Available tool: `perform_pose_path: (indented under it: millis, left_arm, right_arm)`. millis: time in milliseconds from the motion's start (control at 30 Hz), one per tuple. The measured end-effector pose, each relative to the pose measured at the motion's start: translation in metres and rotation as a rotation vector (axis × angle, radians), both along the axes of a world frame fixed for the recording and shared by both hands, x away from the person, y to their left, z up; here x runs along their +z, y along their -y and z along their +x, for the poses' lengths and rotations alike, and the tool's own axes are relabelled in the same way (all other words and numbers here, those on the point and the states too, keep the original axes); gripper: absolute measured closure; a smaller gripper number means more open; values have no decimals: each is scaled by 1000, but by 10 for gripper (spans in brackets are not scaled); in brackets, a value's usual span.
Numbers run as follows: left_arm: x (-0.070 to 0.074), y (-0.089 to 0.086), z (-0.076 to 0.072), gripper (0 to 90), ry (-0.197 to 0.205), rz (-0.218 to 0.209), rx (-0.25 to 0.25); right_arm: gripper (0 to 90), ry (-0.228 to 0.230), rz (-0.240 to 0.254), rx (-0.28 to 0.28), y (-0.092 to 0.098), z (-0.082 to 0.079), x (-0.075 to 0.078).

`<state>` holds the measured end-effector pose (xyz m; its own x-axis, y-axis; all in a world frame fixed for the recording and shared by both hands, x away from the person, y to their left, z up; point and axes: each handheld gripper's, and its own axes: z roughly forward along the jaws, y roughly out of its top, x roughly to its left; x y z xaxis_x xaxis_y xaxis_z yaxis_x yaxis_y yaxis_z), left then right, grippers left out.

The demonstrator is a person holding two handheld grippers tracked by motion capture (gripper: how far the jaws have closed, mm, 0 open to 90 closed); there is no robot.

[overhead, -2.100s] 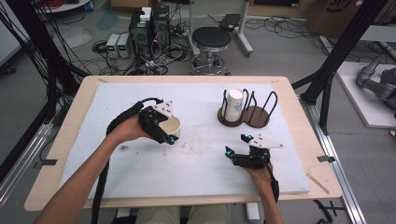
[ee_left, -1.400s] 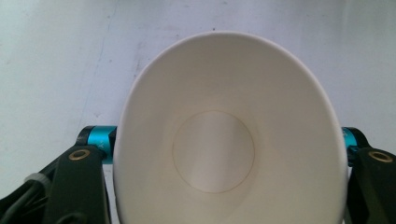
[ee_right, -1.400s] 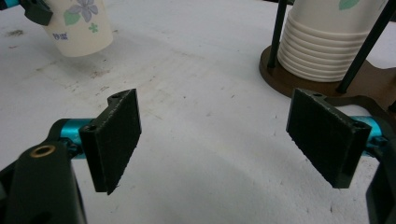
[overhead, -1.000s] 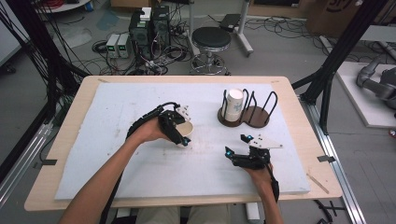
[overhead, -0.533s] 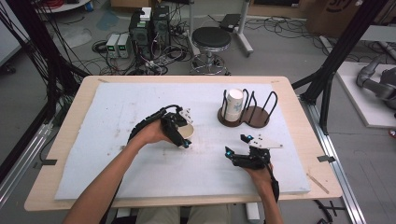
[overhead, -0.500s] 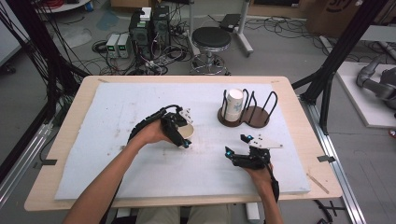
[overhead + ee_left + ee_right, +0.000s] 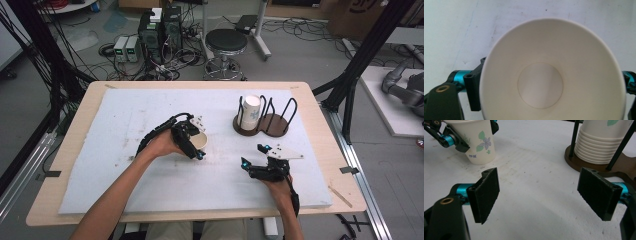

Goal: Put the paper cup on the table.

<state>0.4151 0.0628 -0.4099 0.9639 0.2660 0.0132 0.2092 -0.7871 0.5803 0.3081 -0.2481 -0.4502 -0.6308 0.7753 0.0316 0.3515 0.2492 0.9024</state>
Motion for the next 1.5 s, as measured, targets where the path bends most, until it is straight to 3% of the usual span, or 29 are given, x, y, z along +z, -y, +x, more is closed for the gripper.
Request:
perform_pose_path:
  millis: [167, 567, 600, 700, 900, 967, 1200, 1500]
  left_arm:
    - [-5, -10, -2, 141, -9, -17, 26]
    - [-5, -27, -9, 142, -13, -58, 36]
    - [-5, -34, -13, 142, -11, -88, 45]
    - [-5, -44, -19, 142, -5, -95, 48]
    - [-1, -59, -27, 142, 15, -136, 71]
    - [3, -67, -33, 142, 35, -170, 85]
    - [8, -86, -43, 142, 58, -208, 122]
    - [1, -118, -62, 142, 86, -291, 181]
  right_arm:
    - [183, -3, 3, 3, 0, 1, 0]
    - [184, -6, 3, 2, 0, 0, 0]
    - [184, -2, 5, 2, 0, 0, 0]
    - [184, -6, 5, 7, 0, 1, 0]
    - [184, -7, 5, 9, 0, 0, 0]
    - [184, -7, 5, 10, 0, 0, 0]
    - [184, -1, 6, 9, 0, 0, 0]
    - [184, 8, -1, 9, 0, 0, 0]
